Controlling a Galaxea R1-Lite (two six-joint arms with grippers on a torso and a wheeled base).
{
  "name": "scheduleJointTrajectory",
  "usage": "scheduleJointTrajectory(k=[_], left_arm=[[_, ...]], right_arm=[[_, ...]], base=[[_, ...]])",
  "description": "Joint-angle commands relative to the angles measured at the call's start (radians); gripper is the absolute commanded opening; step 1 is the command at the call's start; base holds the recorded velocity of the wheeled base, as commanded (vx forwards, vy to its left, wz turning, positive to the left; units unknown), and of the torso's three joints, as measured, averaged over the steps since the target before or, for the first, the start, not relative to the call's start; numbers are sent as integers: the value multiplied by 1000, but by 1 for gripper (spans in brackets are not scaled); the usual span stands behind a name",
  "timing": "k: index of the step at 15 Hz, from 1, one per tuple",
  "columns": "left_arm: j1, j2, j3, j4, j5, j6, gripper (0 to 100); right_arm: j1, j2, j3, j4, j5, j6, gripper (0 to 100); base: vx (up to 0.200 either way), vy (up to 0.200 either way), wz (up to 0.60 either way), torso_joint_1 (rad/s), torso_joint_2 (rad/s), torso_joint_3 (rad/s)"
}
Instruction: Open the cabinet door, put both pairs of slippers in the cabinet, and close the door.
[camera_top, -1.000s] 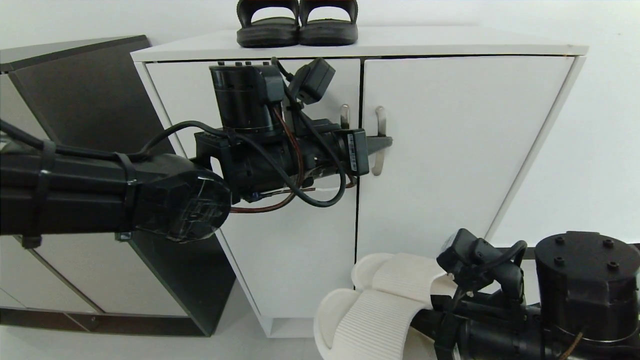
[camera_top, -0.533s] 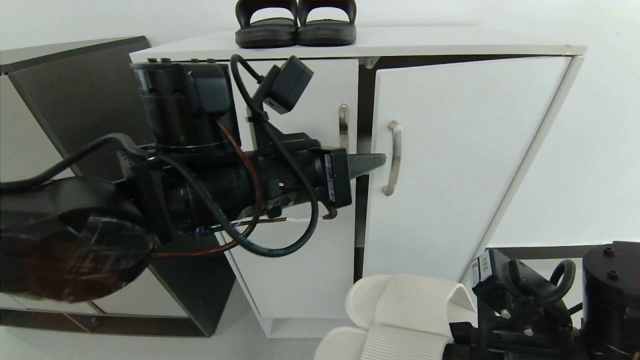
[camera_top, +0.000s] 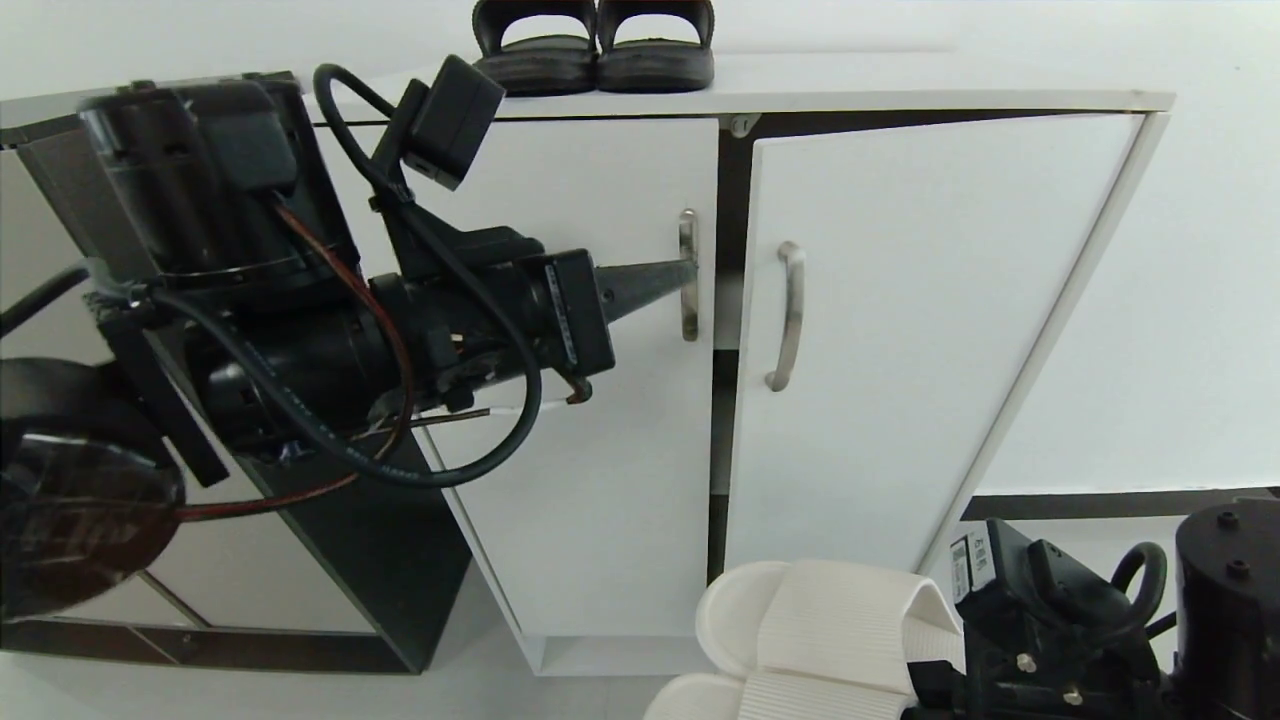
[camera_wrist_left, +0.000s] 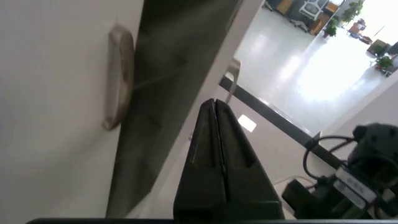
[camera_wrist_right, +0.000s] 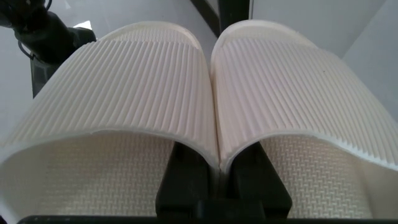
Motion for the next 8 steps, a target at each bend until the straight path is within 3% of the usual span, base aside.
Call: scheduleJointTrajectory(k=[1,8], left_arm=[[11,73,-80,1,2,-1,0],[6,247,-303,12,-1,-6,0]], right_arm=[[2,4,0,-1,1,0,0],[17,10,2,4,1,1,0]], base=[[0,0,0,0,0,0],[0,0,0,0,0,0]])
